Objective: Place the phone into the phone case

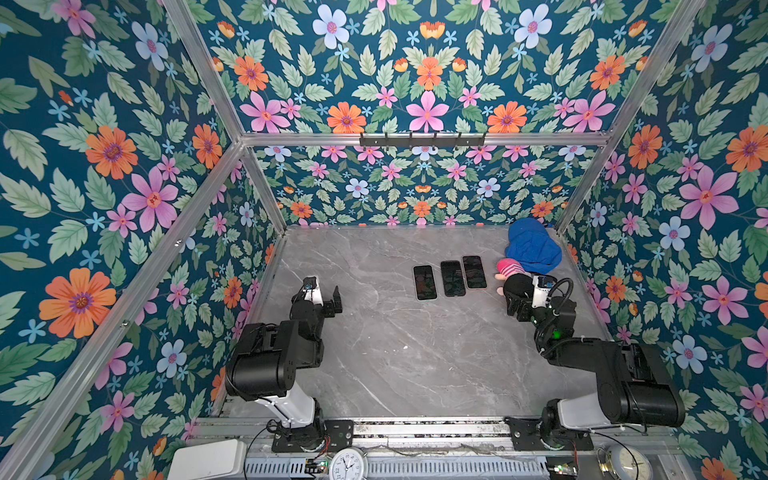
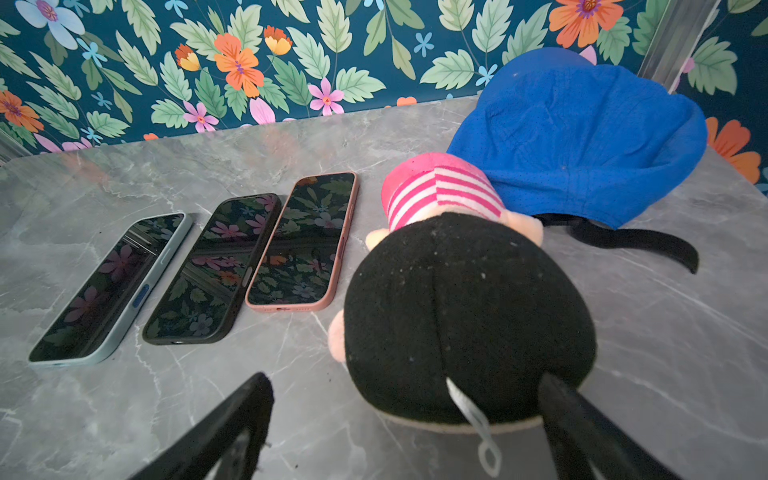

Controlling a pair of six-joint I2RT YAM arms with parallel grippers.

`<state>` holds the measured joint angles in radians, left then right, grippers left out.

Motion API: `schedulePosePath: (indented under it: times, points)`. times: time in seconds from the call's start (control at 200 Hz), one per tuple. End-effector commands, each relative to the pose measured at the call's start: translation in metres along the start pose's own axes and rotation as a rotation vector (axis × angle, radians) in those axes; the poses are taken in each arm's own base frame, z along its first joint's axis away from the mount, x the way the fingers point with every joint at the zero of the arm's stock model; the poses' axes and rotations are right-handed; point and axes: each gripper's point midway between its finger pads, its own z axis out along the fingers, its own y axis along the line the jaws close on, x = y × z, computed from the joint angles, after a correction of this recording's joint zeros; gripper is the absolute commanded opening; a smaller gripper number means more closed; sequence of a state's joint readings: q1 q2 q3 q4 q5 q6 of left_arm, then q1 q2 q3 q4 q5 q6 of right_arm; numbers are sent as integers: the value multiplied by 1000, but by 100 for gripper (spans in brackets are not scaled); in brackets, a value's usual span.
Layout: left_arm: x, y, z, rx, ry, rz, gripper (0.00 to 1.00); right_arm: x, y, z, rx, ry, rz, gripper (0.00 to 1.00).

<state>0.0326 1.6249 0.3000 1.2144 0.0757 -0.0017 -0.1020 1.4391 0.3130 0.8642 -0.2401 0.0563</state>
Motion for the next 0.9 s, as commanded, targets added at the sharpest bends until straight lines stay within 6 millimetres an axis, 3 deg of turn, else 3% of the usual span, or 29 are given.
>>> schedulePosePath:
  times: [0.0, 0.7, 0.895]
  points:
    - [-5, 1, 1, -5, -18, -3, 100, -3, 2, 1, -11, -6, -18, 99]
    - [-5, 1, 0, -5, -18, -4, 100, -3, 2, 0, -12, -7, -16, 99]
    - [-8, -4, -8, -26, -48, 32, 100, -3, 2, 1, -12, -9, -17, 99]
